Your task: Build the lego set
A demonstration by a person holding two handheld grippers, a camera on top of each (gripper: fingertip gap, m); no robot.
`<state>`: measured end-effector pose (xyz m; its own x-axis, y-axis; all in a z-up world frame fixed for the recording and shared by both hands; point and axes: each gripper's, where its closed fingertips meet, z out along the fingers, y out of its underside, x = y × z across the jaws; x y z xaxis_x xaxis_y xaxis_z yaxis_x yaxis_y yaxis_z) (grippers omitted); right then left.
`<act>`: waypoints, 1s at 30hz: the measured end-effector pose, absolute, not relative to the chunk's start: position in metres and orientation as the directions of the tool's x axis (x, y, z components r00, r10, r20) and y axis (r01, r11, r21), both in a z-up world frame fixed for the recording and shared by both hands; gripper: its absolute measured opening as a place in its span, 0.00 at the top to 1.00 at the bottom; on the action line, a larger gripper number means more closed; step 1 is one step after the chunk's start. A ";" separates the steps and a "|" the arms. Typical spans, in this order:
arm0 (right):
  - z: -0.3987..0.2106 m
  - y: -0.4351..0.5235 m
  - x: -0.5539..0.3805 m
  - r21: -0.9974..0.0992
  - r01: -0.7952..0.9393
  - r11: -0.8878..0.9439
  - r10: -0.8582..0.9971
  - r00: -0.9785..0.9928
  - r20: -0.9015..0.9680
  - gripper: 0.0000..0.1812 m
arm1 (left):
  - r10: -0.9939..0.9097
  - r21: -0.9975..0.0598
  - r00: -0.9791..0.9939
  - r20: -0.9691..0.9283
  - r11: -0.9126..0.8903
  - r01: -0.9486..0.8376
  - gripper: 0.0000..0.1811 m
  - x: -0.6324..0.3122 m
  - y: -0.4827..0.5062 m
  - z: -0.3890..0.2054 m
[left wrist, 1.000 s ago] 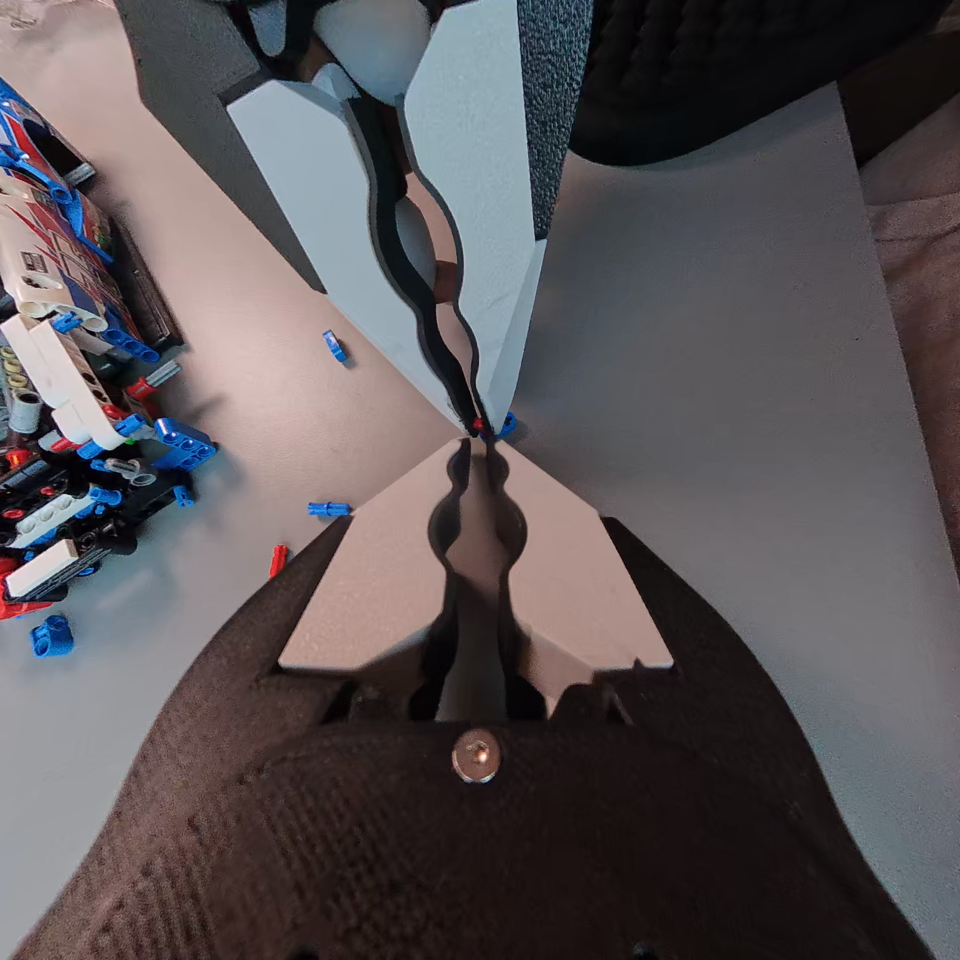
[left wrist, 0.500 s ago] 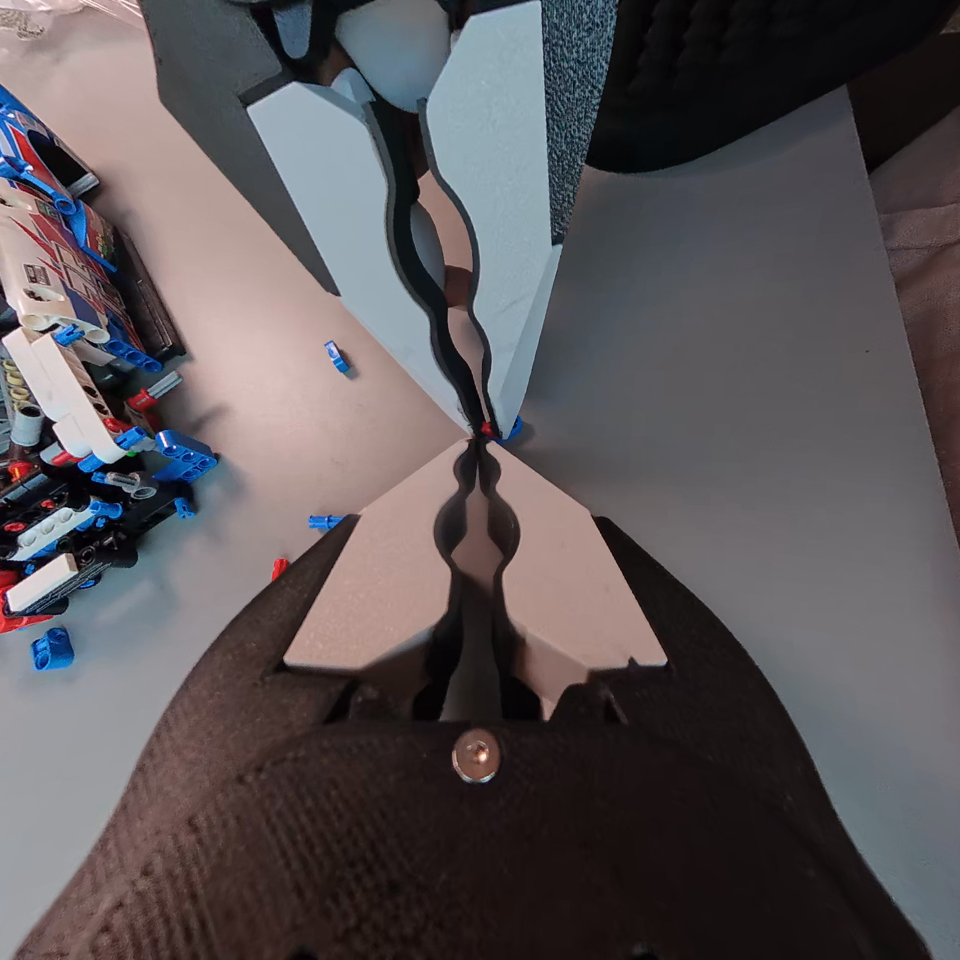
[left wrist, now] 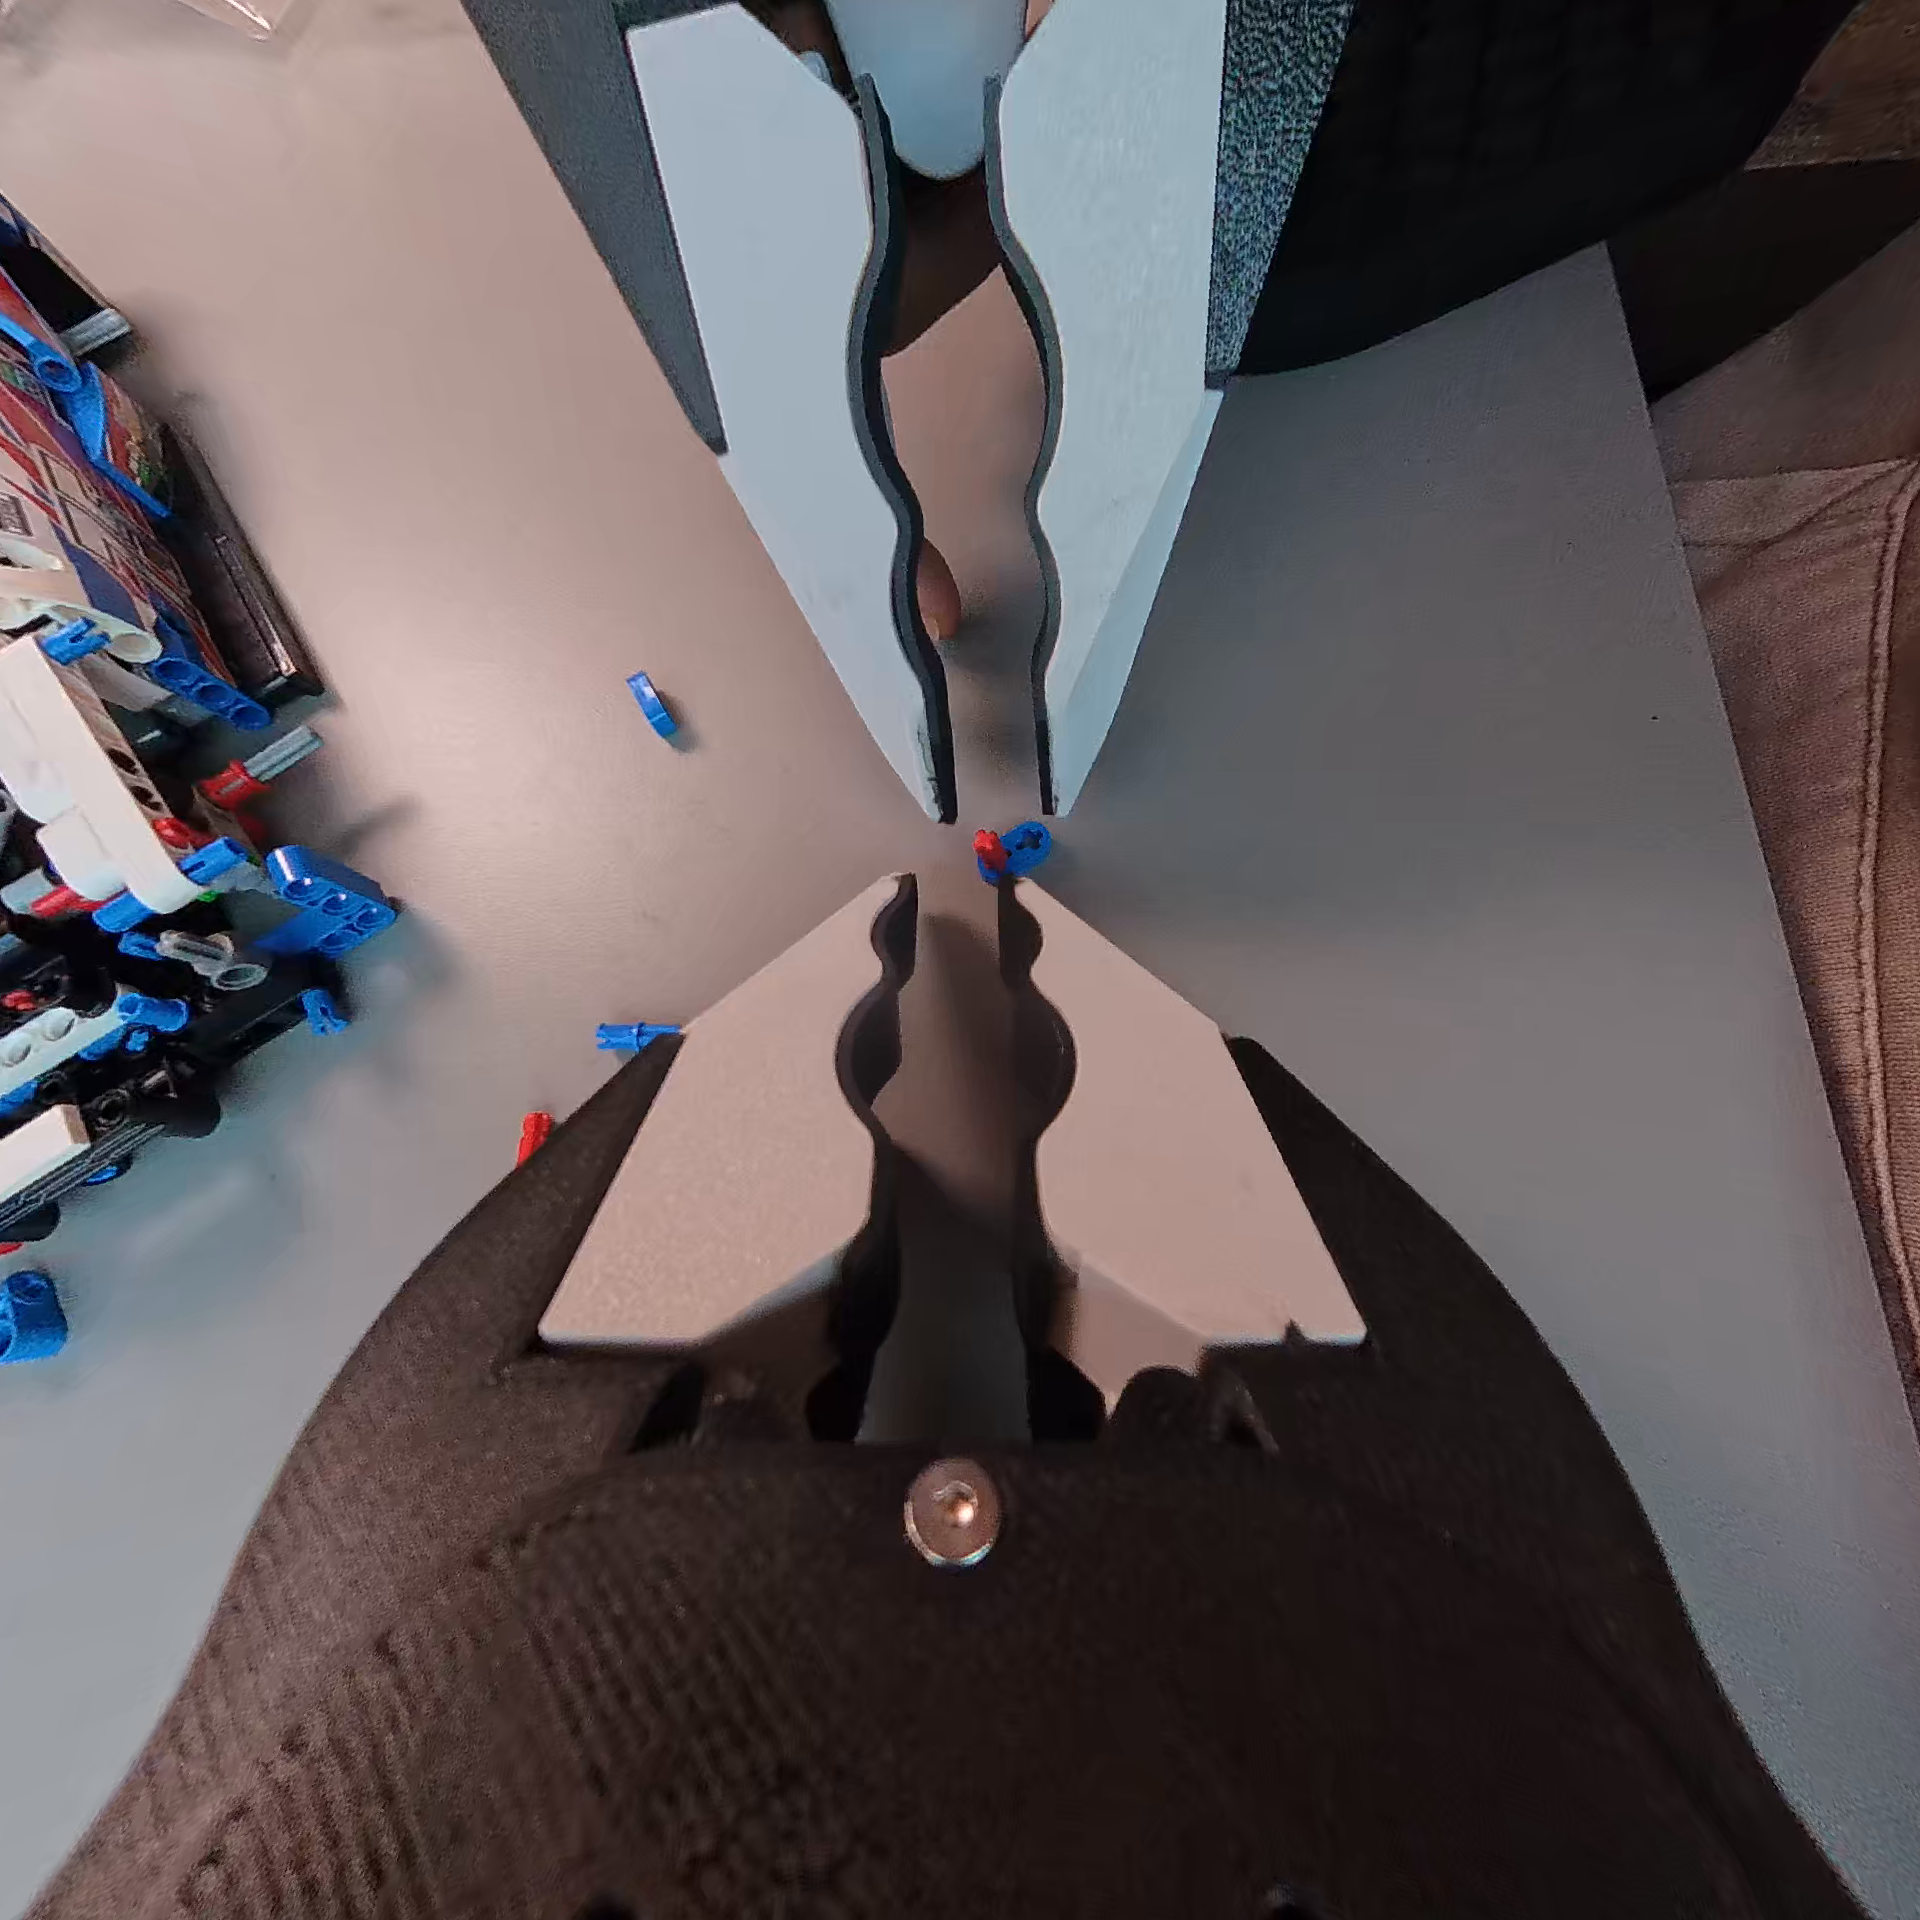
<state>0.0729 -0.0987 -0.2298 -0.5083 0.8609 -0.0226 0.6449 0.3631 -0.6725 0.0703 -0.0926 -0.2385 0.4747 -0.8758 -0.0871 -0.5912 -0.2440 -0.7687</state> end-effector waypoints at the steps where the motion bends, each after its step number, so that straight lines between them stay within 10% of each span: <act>1: -0.230 -0.098 0.073 -0.671 0.645 0.366 0.862 -0.506 -0.015 0.93 | -0.880 -0.768 0.468 -0.089 -0.238 -0.594 0.92 0.071 -0.094 -0.239; 13: -0.243 -0.105 0.081 -0.551 0.820 0.159 0.984 -0.176 0.022 0.91 | -0.901 -0.754 0.411 -0.137 -0.174 -0.633 0.99 0.081 -0.100 -0.240; 30: -0.242 -0.106 0.077 -0.574 0.713 0.402 0.880 -0.474 0.028 0.98 | -0.923 -0.768 0.379 -0.066 -0.195 -0.610 0.96 0.077 -0.105 -0.227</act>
<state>0.0766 -0.1060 -0.2424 -0.4741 0.8800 0.0278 0.7133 0.4024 -0.5739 0.0767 -0.1051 -0.2275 0.3789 -0.9231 -0.0663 -0.6097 -0.1951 -0.7682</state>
